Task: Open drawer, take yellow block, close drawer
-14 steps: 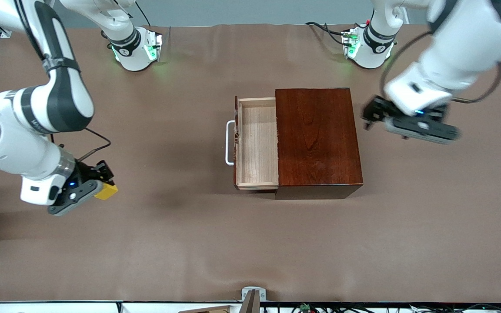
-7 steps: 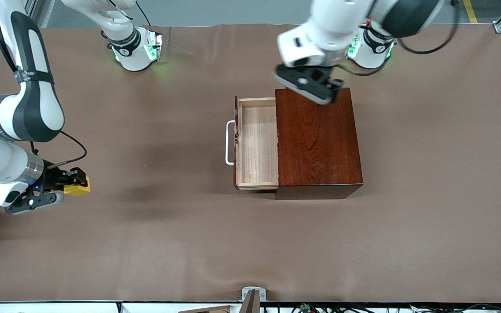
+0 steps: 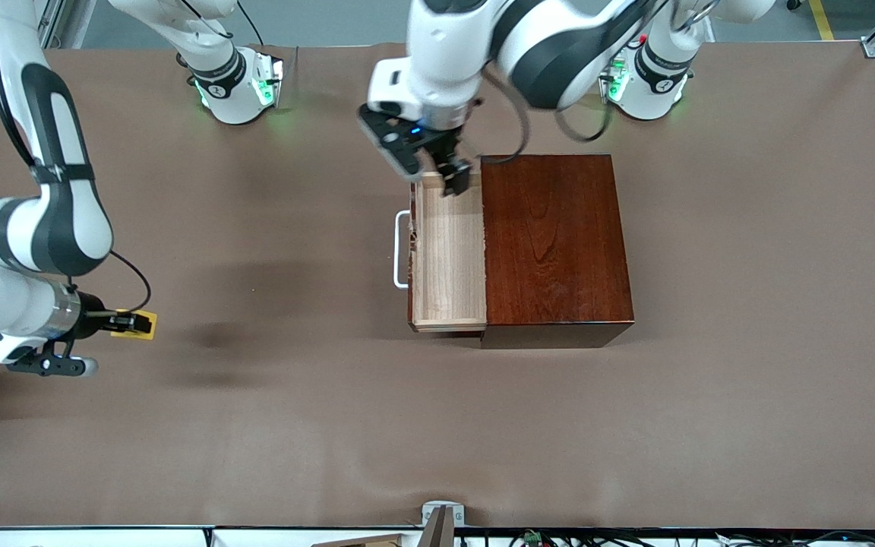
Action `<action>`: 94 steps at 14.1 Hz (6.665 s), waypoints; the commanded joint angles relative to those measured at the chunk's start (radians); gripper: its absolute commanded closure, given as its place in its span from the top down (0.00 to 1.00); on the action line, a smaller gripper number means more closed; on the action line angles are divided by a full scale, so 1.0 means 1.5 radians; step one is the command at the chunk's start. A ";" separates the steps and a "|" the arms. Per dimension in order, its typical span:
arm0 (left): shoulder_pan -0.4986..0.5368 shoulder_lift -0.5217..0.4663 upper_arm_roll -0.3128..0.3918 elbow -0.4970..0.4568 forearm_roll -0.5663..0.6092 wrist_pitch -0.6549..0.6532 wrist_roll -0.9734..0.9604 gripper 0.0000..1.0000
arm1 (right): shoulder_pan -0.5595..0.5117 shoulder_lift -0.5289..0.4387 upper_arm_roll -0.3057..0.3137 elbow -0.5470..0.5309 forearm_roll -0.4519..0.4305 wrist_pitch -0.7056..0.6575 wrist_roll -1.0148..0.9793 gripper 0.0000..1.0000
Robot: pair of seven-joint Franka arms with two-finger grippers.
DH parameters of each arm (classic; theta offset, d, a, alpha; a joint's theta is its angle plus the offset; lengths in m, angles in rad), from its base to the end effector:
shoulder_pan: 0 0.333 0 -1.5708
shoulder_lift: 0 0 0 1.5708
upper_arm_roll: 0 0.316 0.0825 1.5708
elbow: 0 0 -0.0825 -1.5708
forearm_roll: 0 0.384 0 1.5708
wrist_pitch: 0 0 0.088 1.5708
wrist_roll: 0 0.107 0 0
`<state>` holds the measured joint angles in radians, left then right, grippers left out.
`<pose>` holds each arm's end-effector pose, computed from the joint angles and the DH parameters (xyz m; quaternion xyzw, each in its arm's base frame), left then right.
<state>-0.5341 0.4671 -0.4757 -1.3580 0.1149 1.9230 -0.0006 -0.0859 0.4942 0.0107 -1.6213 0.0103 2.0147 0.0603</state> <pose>0.4324 -0.5518 0.4907 0.8786 -0.4695 0.0421 0.0766 0.6686 -0.0506 0.3284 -0.9962 0.0706 0.0503 0.0075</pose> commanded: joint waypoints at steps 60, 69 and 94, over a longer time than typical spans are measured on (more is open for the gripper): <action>-0.040 0.143 0.121 0.048 0.130 -0.069 0.485 1.00 | 0.018 -0.247 0.030 0.011 0.020 -0.244 0.024 1.00; -0.028 0.134 0.121 0.048 0.129 -0.091 0.480 1.00 | 0.069 -0.341 -0.041 0.013 0.008 -0.361 -0.029 1.00; -0.004 0.149 0.123 0.041 0.129 -0.168 0.485 1.00 | 0.035 -0.339 -0.034 0.031 0.010 -0.317 0.025 1.00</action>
<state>-0.5618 0.6998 -0.2968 -1.2771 0.2876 1.7441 0.7144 -0.0214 -0.0147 -0.0509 -1.5796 0.0273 1.5411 0.0901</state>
